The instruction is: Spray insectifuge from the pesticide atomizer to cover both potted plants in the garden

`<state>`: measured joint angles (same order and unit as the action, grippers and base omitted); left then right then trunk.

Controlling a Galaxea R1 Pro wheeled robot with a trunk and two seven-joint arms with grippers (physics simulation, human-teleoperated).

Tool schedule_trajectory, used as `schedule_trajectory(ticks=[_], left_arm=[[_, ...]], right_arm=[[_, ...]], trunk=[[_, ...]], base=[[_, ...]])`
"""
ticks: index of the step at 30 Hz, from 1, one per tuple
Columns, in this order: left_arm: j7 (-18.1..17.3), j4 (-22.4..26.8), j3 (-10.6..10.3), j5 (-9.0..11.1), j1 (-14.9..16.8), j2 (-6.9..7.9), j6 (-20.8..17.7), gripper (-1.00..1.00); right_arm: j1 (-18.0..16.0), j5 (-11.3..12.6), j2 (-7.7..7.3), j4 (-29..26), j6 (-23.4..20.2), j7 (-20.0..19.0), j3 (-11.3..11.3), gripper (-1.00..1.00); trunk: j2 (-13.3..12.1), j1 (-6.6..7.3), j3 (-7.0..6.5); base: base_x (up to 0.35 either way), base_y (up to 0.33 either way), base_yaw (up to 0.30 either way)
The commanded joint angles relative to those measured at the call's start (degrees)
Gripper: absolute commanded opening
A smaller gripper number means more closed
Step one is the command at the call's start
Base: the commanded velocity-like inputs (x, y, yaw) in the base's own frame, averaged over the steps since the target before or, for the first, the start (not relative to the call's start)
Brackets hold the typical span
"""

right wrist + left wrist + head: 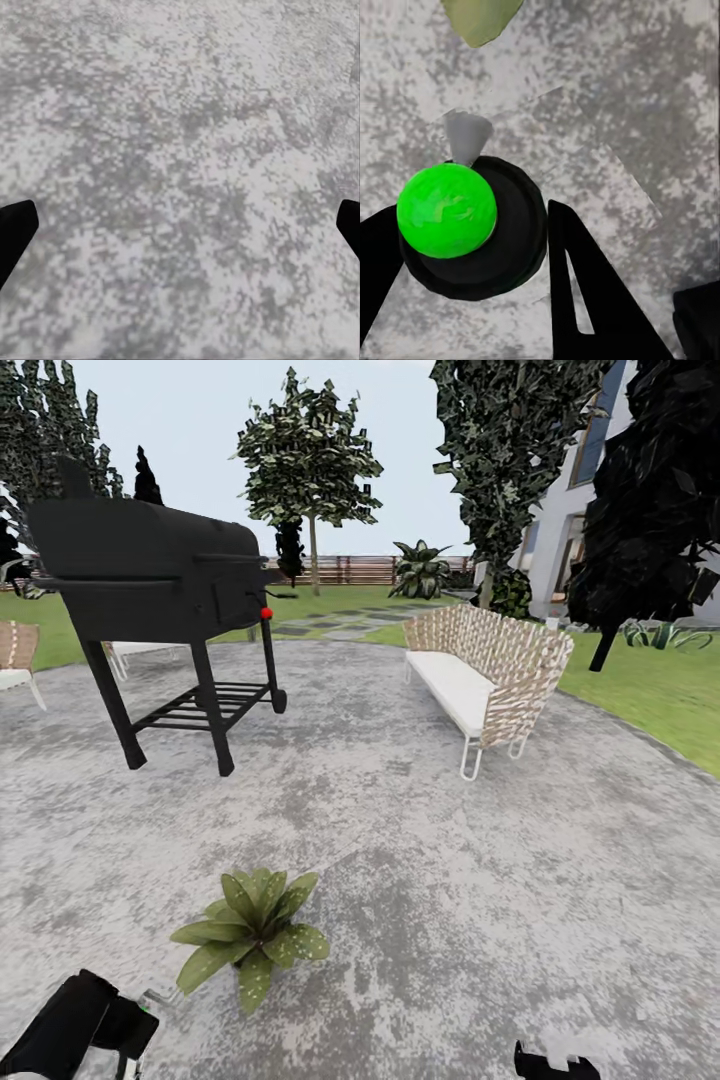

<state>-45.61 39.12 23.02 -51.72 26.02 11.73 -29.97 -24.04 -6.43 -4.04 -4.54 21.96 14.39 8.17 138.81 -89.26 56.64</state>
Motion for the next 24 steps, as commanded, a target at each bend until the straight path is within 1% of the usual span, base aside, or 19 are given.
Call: schedule_trajectory(ticks=[1, 2, 3, 4, 6, 7, 9, 13, 19, 24], left_arm=[[-11.7, 0.6, 0.2, -10.5, 3.1, 0.56, -0.1, -1.0], [-17.8, 1.9, 0.3, -15.1, 4.5, 0.69, -0.1, -1.0], [-21.4, 3.6, 0.3, -17.2, 5.2, 0.76, -0.2, -1.0], [-24.9, 6.2, 0.3, -18.5, 5.7, 0.76, -0.1, -1.0], [-30.1, 11.4, 0.3, -19.5, 6.0, 0.81, -0.1, -1.0], [-31.1, 12.1, 0.3, -19.5, 6.0, 0.82, -0.1, -1.0], [-32.0, 12.8, 0.3, -19.7, 6.0, 0.79, -0.1, -1.0], [-32.4, 12.9, 0.1, -19.9, 5.3, 0.68, 0.1, -1.0], [-32.4, 12.3, -0.1, -19.8, 5.1, 0.37, 0.4, -1.0], [-32.4, 12.1, -0.1, -19.8, 5.0, 0.6, 0.5, -1.0]], right_arm=[[0.0, -0.6, 0.0, 0.1, 0.2, 0.2, 0.4, 1.0], [0.0, -0.6, -0.01, 0.1, 0.2, 0.2, 0.4, 1.0], [0.0, -0.6, -0.01, 0.1, 0.2, 0.2, 0.4, 1.0], [0.0, -0.6, 0.0, 0.1, 0.2, 0.2, 0.4, 1.0], [0.0, -0.6, 0.02, 0.1, 0.2, 0.2, 0.4, 1.0], [0.0, -0.6, 0.02, 0.1, 0.2, 0.2, 0.4, 1.0], [0.0, -0.6, 0.02, 0.1, 0.2, 0.2, 0.4, 1.0], [0.0, -0.6, 0.06, 0.1, 0.2, 0.1, 0.4, 1.0], [0.0, -0.6, 0.01, 0.1, 0.1, 0.0, 0.4, 1.0], [0.0, -0.6, 0.0, 0.1, 0.1, 0.1, 0.4, 1.0]], trunk=[[0.0, 0.0, 0.06], [0.0, 0.0, 0.06], [0.0, 0.0, 0.06], [0.0, 0.0, 0.06], [0.0, 0.0, 0.06], [0.0, 0.0, 0.06], [0.0, 0.0, 0.06], [0.0, 0.0, 0.04], [0.0, 0.0, -0.07], [0.0, 0.0, -0.09]], base=[[0.043, 0.135, 0.0], [0.018, 0.055, 0.0], [0.009, 0.028, 0.0], [0.004, 0.012, 0.0], [0.001, 0.002, 0.0], [0.0, 0.0, 0.0], [0.0, 0.0, 0.0], [0.0, 0.0, -0.057], [0.0, 0.019, -0.25], [-0.003, 0.251, -0.246]])
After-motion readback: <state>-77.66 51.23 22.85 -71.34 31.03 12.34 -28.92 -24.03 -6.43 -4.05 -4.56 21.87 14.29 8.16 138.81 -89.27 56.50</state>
